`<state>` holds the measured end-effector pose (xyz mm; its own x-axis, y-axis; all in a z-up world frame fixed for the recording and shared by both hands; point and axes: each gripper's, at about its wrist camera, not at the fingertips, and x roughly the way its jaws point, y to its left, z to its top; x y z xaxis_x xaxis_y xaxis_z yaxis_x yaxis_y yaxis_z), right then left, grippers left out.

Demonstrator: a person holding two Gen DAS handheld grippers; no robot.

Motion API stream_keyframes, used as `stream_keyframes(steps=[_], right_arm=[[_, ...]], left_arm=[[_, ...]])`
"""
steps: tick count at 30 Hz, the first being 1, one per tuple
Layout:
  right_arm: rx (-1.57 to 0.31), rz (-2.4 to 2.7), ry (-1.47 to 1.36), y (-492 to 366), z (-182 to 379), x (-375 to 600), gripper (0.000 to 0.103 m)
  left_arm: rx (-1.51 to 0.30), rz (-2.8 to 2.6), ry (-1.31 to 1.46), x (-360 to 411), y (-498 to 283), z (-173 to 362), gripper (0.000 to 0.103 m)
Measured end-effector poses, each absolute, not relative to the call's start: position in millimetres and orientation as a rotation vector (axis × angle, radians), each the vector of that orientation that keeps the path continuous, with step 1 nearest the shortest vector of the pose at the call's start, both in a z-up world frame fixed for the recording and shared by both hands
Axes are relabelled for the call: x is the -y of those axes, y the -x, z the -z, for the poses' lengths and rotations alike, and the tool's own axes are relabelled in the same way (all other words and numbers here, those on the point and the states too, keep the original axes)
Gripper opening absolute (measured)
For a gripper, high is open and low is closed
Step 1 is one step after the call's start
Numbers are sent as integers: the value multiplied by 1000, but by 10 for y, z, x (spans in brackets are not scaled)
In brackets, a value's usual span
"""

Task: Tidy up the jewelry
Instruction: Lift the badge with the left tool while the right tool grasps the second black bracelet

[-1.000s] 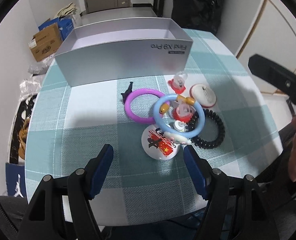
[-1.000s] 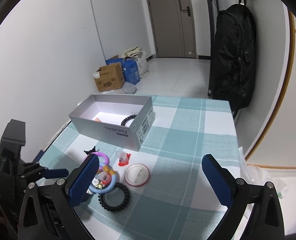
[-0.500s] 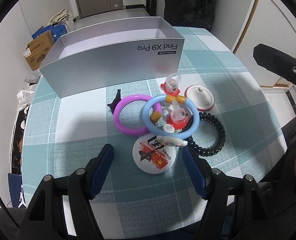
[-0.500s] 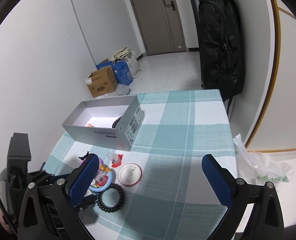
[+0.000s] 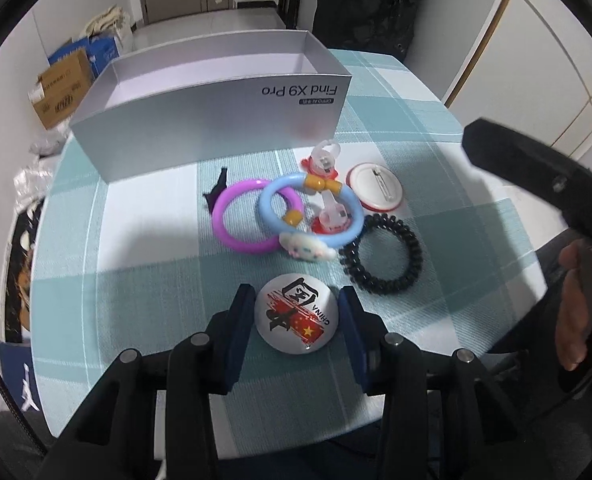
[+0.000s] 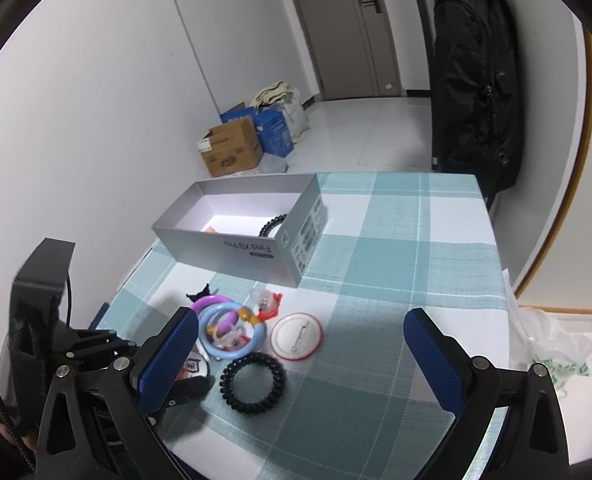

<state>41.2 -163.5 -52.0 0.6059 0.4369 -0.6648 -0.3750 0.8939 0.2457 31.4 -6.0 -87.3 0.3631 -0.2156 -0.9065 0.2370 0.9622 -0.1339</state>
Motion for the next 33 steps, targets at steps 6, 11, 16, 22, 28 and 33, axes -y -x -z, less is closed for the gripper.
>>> stream_keyframes(steps=[6, 11, 16, 22, 28, 33], right_arm=[[-818, -482, -33, -376, 582, 1553, 103], [-835, -498, 5, -331, 625, 1491, 103], [-868, -496, 61, -295, 702, 1411, 102], [-909, -516, 142, -255, 832, 1268, 102], [-924, -525, 262, -210, 976, 1041, 92], [-888, -491, 364, -177, 1048, 909, 84]], left_arm=[[-1179, 306, 27, -5, -247, 811, 37], [-1152, 316, 69, -94, -192, 715, 37], [-1096, 280, 126, -191, -204, 616, 37], [-1059, 194, 192, -413, -299, 593, 37], [-1008, 172, 252, -546, -310, 545, 37], [-1001, 164, 260, -628, -324, 540, 37]])
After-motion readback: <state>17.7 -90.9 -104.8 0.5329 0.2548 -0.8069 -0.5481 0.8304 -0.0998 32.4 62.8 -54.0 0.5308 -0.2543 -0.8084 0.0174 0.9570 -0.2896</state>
